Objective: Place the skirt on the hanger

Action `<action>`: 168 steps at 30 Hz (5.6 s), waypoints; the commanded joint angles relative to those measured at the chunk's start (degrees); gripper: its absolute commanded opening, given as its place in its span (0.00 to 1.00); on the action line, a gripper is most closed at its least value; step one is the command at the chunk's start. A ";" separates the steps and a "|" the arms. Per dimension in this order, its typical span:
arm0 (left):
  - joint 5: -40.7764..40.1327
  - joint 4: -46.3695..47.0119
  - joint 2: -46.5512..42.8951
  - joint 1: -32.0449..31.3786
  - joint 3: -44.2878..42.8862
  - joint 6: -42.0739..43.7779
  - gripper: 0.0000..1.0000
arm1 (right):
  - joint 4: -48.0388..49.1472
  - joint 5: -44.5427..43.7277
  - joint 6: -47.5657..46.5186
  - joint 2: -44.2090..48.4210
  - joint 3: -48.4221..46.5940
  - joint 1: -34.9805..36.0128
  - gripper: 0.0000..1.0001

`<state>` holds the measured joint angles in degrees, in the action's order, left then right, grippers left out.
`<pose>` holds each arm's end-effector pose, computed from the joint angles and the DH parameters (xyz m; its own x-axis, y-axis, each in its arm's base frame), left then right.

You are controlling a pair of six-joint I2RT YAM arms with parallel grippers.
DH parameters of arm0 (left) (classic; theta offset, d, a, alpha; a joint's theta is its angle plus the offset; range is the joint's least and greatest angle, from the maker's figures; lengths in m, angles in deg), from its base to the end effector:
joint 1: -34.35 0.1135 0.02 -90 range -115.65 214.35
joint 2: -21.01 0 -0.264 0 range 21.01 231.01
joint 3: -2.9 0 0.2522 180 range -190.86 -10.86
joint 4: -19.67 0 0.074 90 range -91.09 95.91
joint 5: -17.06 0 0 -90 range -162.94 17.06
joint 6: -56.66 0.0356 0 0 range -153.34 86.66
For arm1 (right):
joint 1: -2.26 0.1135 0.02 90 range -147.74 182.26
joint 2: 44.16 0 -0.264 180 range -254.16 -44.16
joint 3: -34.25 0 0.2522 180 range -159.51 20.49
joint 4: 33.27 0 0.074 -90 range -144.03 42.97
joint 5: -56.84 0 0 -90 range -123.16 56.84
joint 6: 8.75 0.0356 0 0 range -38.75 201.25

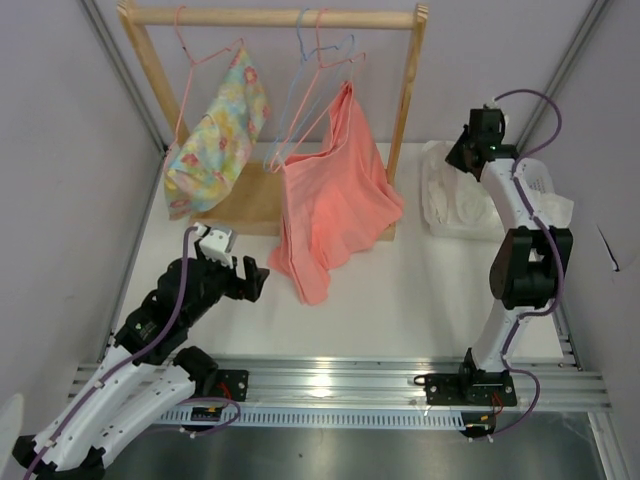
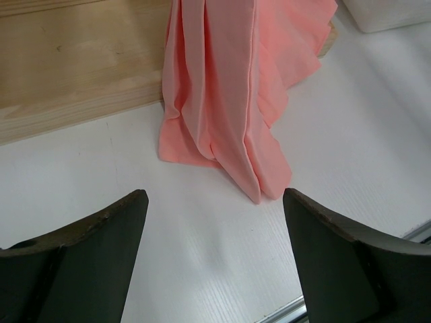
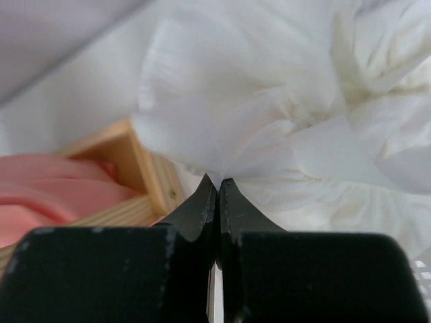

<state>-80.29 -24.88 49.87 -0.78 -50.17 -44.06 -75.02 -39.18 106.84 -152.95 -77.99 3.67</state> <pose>0.1018 -0.0661 0.3064 -0.3672 0.0328 -0.9296 0.4115 0.9020 -0.1307 0.4426 0.0072 0.3108 -0.5338 0.4165 -0.7359 0.3198 0.9051 0.2803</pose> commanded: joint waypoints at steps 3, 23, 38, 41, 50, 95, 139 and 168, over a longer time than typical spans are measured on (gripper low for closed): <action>-0.82 1.34 -0.83 -0.20 0.02 -1.23 0.88 | -2.16 -1.10 -0.98 11.75 -6.55 0.43 0.00; -0.21 1.43 -2.14 -0.20 -0.42 -1.32 0.88 | -4.89 10.34 0.34 52.62 10.02 18.33 0.00; 6.12 6.88 5.50 -0.20 -4.46 -8.52 0.87 | 0.48 -6.83 -0.53 41.74 19.25 30.78 0.00; 6.39 7.67 6.03 -0.28 -4.20 -9.93 0.87 | -1.28 -0.76 -1.41 37.27 10.09 24.09 0.00; 6.56 7.41 5.33 -0.20 -3.14 -11.43 0.87 | -3.05 -0.29 -1.77 33.81 8.61 38.35 0.00; -9.25 20.42 54.54 -26.82 -14.82 -24.44 0.43 | 4.17 -5.23 0.61 36.46 46.36 20.21 0.42; -13.13 15.05 61.14 -30.17 -20.55 -21.63 0.31 | 1.71 -5.84 -3.17 31.62 38.45 20.21 0.06; -19.54 10.40 67.73 -32.54 -24.94 -21.62 0.36 | 2.23 -4.35 -2.29 30.39 39.67 21.00 0.01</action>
<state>-98.32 -14.41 119.01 -33.61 -73.87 -66.71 -73.27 -43.71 104.59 -123.09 -37.29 24.37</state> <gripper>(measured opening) 0.367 0.053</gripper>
